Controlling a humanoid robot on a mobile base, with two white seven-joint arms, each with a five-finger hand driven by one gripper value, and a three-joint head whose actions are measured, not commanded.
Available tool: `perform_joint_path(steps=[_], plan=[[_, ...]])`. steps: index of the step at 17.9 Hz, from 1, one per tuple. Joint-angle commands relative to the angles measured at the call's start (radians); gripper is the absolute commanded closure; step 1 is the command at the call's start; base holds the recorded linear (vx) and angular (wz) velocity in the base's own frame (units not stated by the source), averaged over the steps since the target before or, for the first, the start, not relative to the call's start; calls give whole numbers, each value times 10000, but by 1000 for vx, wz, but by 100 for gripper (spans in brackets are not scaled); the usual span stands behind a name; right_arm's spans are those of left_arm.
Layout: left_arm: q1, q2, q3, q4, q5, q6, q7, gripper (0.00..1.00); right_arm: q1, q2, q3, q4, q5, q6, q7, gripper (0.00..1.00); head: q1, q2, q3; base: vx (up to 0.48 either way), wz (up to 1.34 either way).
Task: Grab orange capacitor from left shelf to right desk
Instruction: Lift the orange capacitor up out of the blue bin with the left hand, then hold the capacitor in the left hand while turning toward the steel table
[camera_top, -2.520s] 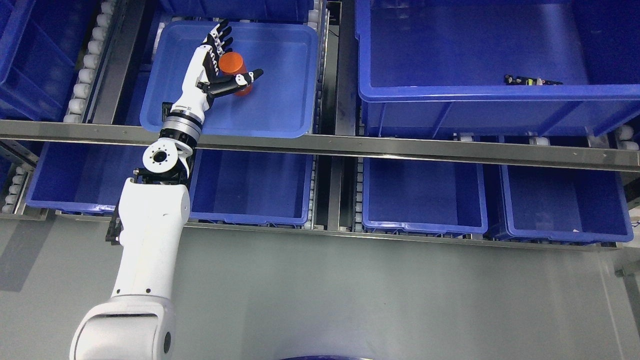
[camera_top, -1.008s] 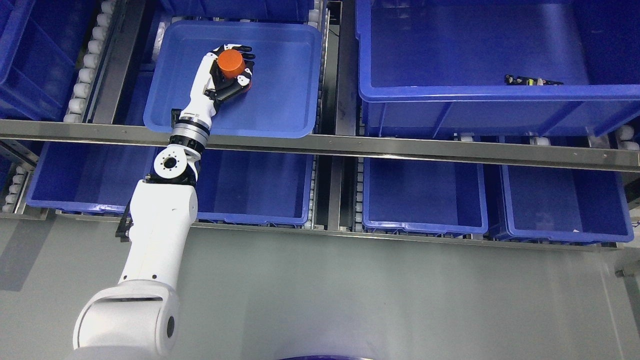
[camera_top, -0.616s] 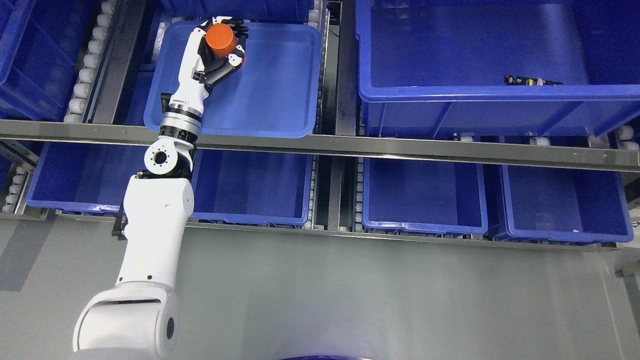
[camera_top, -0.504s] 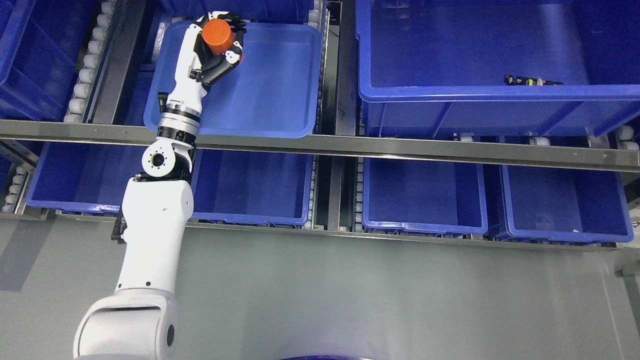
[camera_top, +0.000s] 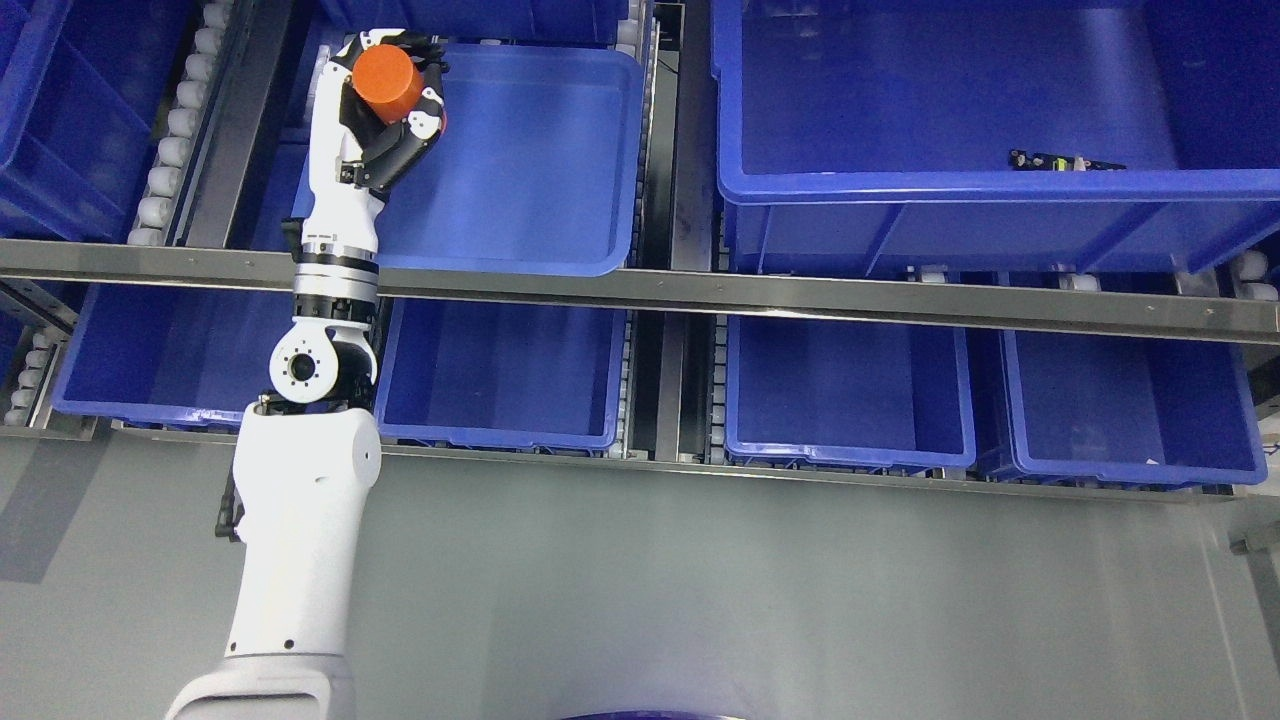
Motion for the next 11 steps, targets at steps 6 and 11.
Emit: perform_joint_path(steps=[6, 11], plan=[[1234, 173, -68, -2921, 79, -246, 30, 99, 230, -175, -107, -175, 61, 0, 0, 0, 0, 0, 0, 0, 0], [1234, 173, -68, -3028, 79, -246, 30, 99, 215, -175, -107, -175, 61, 0, 0, 0, 0, 0, 0, 0, 0]])
